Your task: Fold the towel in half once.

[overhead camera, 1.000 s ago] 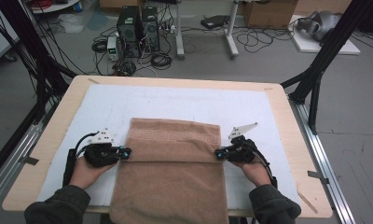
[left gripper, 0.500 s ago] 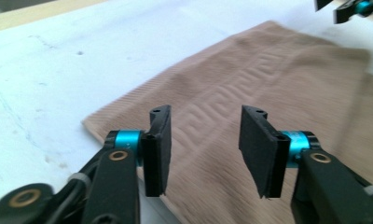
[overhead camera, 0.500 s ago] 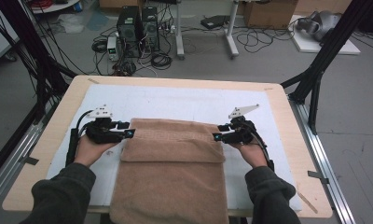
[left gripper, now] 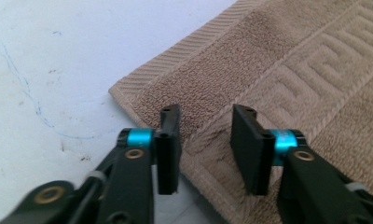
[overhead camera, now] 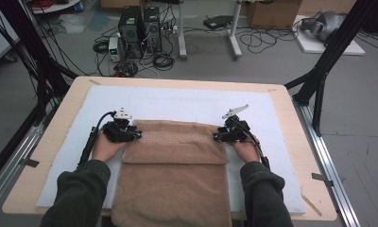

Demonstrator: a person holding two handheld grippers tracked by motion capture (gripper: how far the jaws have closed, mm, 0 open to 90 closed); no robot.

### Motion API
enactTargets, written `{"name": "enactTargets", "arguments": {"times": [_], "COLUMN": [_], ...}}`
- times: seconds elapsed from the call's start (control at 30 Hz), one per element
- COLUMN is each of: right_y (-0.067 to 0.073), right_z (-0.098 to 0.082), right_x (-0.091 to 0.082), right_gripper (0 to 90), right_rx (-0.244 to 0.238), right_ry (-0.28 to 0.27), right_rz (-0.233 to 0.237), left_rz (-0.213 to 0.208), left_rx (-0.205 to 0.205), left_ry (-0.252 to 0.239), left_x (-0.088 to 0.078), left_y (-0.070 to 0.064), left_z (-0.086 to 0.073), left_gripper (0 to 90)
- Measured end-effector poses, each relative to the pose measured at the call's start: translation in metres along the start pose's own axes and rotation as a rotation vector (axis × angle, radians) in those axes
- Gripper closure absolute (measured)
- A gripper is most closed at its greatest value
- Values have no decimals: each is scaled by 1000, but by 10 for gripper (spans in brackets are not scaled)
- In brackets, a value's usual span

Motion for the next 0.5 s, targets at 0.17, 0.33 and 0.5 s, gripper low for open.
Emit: {"name": "enactTargets", "arguments": {"times": [0.17,0.33,0.5], "right_y": [6,9,21], "right_z": [2,9,18], "right_x": [0,-9,-29], "right_gripper": [854,858,859], "right_rx": [-15,-22,-23], "right_ry": [17,-35,-87], "right_rz": [22,45,100], "left_rz": [-36,-64,-95], "left_rx": [-39,-71,-71], "left_ry": [2,-42,-102], "left_x": [-3,-15,-42], "left_y": [1,4,-2], "left_z": [0,6,14], "left_gripper": [850,861,862]}}
Point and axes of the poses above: each handheld gripper's, and its own axes: x roughly forward along the jaws, z roughly out of its top, y roughly to its left, the point moved 9 cm from there along x, roughly forward along the jaws, and after that the axes turned 5 degrees about z, right-handed, at the moved point
